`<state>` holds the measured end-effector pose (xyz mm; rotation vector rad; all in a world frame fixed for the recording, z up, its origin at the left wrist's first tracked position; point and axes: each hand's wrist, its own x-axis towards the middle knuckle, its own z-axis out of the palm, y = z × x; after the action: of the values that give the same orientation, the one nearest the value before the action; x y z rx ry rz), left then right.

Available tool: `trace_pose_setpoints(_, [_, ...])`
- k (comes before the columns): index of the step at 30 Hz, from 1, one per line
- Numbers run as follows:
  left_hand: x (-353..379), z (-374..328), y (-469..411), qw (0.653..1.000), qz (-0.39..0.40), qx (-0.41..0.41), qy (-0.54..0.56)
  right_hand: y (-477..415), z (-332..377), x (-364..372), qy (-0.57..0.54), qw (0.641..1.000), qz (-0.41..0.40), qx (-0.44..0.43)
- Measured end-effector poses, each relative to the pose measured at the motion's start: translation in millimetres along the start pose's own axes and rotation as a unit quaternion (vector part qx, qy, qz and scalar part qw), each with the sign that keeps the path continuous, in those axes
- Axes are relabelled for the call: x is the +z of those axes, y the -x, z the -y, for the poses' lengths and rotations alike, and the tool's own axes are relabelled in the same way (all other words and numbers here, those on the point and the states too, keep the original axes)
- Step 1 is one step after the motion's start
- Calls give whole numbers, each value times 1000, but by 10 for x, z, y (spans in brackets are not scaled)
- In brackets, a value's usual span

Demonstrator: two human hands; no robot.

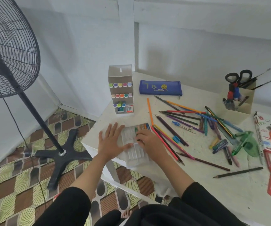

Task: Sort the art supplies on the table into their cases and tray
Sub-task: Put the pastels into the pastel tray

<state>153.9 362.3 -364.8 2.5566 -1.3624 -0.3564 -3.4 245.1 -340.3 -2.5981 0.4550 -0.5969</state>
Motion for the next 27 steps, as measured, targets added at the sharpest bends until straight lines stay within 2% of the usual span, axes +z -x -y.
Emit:
trace_pose_setpoints(3, [9, -3, -4, 1000, 3, -1, -10, -4, 0, 46, 40, 999, -4, -17])
trace_pose_setpoints(9, [38, 10, -16, 1000, -2, 2, -16, 120, 46, 67, 65, 998, 20, 2])
trace_pose_setpoints(17, [49, -11, -8, 999, 4, 6, -52, 169, -110, -147, -84, 989, 100, 71])
trace_pose_setpoints(19, [40, -14, -1, 999, 5, 7, -51, 209, -188, -257, -122, 986, 58, 98])
trace_pose_setpoints(21, [45, -32, -7, 999, 9, 4, -51, 310, -334, -402, -120, 986, -18, 117])
trace_pose_setpoints(24, [59, -70, 3, 999, 9, -2, -49, 537, -677, -660, -44, 979, -89, 180])
trace_pose_setpoints(27, [79, -132, -23, 999, 14, -13, -27, 809, -993, -959, 42, 957, -140, 250])
